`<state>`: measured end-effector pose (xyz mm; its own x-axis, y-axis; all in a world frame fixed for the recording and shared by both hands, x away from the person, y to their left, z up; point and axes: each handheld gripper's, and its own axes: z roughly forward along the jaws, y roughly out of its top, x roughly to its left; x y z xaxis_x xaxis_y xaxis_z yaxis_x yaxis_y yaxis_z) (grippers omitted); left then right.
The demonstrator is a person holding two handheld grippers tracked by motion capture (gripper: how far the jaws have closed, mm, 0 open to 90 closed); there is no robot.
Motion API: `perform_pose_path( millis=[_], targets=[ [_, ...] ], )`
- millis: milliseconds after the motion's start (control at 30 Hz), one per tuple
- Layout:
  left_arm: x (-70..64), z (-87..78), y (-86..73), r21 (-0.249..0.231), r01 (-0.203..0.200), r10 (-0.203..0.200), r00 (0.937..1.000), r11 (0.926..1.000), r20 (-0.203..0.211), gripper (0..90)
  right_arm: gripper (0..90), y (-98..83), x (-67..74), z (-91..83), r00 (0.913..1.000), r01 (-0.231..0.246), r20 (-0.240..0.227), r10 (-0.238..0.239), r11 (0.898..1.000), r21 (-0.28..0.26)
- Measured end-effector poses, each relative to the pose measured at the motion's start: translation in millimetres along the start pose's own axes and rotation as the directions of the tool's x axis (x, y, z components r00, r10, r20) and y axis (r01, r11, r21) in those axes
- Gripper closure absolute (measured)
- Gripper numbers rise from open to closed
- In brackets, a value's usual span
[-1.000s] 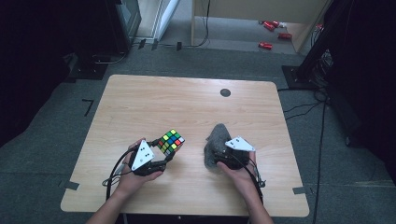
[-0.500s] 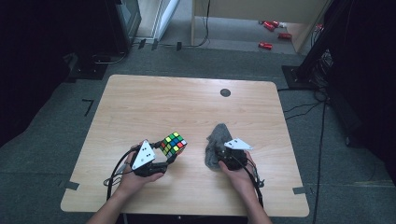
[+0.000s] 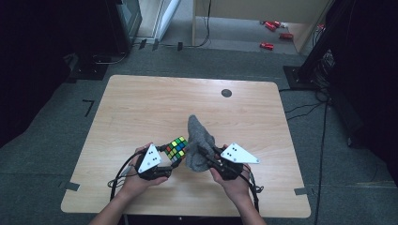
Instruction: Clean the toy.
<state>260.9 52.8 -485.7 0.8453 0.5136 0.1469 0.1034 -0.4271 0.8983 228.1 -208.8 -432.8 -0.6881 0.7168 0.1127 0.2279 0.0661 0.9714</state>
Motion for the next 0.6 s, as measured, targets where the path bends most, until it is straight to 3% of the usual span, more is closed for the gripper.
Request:
perform_pose_path(
  millis=[67, 200, 267, 367, 467, 533, 600],
  targets=[
    [-6.7, 1.9, 1.6, 0.002, -0.033, 0.033, 0.9993, 0.9995, 0.017, 34.2, 75.3, 1.2, 9.2, 3.3, 0.9988, 0.003, -0.048, -0.003, 1.000, -0.001],
    [-15.4, 0.3, 4.7, -0.013, -0.085, 0.085, 0.9960, 0.9963, 0.027, 34.3, 75.3, -5.0, 17.0, 11.7, 0.9978, 0.015, -0.065, -0.012, 0.999, 0.039],
    [-14.3, -2.5, 5.4, -0.030, -0.079, 0.080, 0.9965, 0.9964, 0.027, 34.3, 75.2, -6.9, 11.5, 11.1, 0.9987, -0.009, -0.050, 0.011, 0.999, 0.039],
    [-12.1, -6.4, 6.8, -0.050, -0.071, 0.073, 0.9969, 0.9962, 0.031, 34.3, 75.2, -11.2, -1.2, 9.4, 0.9991, 0.000, 0.043, -0.002, 0.998, 0.064],
    [-11.3, -5.3, 6.0, -0.051, -0.064, 0.065, 0.9973, 0.9967, 0.034, 34.3, 75.1, -15.0, -14.5, 7.3, 0.9942, -0.065, 0.091, 0.057, 0.994, 0.087],
    [-11.2, -3.7, 5.5, -0.041, -0.063, 0.065, 0.9973, 0.9971, 0.034, 34.4, 75.1, -12.5, -15.3, 4.6, 0.9946, -0.079, 0.073, 0.074, 0.995, 0.063],
    [-12.0, -1.4, 4.7, -0.026, -0.062, 0.063, 0.9973, 0.9977, 0.038, 34.3, 75.0, -6.5, -8.3, 2.3, 0.9976, -0.067, 0.022, 0.066, 0.997, 0.030]
  ],
)
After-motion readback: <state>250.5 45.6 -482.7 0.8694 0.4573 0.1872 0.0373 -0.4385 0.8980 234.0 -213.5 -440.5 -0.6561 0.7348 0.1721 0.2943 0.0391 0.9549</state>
